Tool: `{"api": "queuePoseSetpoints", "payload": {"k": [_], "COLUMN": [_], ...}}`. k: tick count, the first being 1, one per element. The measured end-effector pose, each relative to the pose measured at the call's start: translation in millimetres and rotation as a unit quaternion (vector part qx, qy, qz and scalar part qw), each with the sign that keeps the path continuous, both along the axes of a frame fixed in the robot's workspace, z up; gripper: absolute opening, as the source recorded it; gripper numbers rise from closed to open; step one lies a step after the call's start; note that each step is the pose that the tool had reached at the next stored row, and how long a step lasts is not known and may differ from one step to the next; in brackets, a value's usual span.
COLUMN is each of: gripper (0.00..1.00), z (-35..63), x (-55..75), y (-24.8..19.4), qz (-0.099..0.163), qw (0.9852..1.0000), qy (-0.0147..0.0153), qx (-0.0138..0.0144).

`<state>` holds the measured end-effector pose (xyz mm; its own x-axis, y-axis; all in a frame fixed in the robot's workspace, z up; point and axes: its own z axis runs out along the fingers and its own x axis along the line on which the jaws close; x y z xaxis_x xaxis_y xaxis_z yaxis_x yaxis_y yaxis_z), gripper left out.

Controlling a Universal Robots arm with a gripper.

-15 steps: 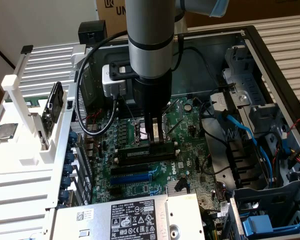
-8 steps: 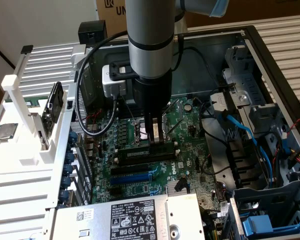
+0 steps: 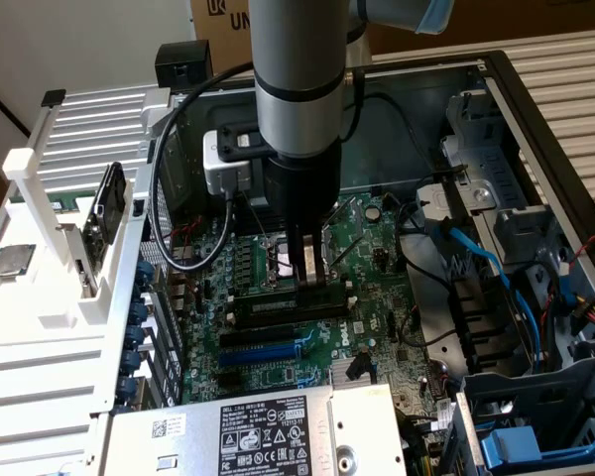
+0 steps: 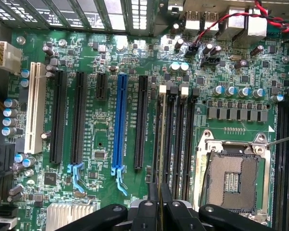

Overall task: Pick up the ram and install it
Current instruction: 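Insert the ram into the slot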

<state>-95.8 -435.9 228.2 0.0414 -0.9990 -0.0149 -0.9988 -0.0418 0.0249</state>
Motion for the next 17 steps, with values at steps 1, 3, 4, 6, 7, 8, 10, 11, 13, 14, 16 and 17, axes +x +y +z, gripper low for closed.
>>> {"api": "queuePoseSetpoints", "payload": {"k": [1,3,4,6,7,8,10,11,13,14,16,17], "gripper": [0.13,0.13,0.13,0.13,0.13,0.13,0.13,0.13,0.13,0.13,0.13,0.13], "z": [0.0,-0.3,-0.7,-1.8,-2.1,-2.3,-3.4,-3.7,-3.8,-3.8,-3.8,-3.8], "x": [0.0,0.0,0.0,0.0,0.0,0.0,0.0,0.0,0.0,0.0,0.0,0.0], "y": [0.0,0.0,0.0,0.0,0.0,0.0,0.0,0.0,0.0,0.0,0.0,0.0], "qz": [0.0,0.001,0.001,0.002,0.002,0.002,0.002,0.002,0.002,0.002,0.002,0.002], "qw": [1.0,1.0,1.0,1.0,1.0,1.0,1.0,1.0,1.0,1.0,1.0,1.0], "qy": [0.0,0.0,-0.0001,0.0,0.0,0.0,0.0,0.0001,0.0,0.0,0.0,0.0], "qx": [-0.0001,0.0,0.0001,0.0,0.0,0.0,0.0001,-0.0001,0.0,0.0,0.0,0.0]}}
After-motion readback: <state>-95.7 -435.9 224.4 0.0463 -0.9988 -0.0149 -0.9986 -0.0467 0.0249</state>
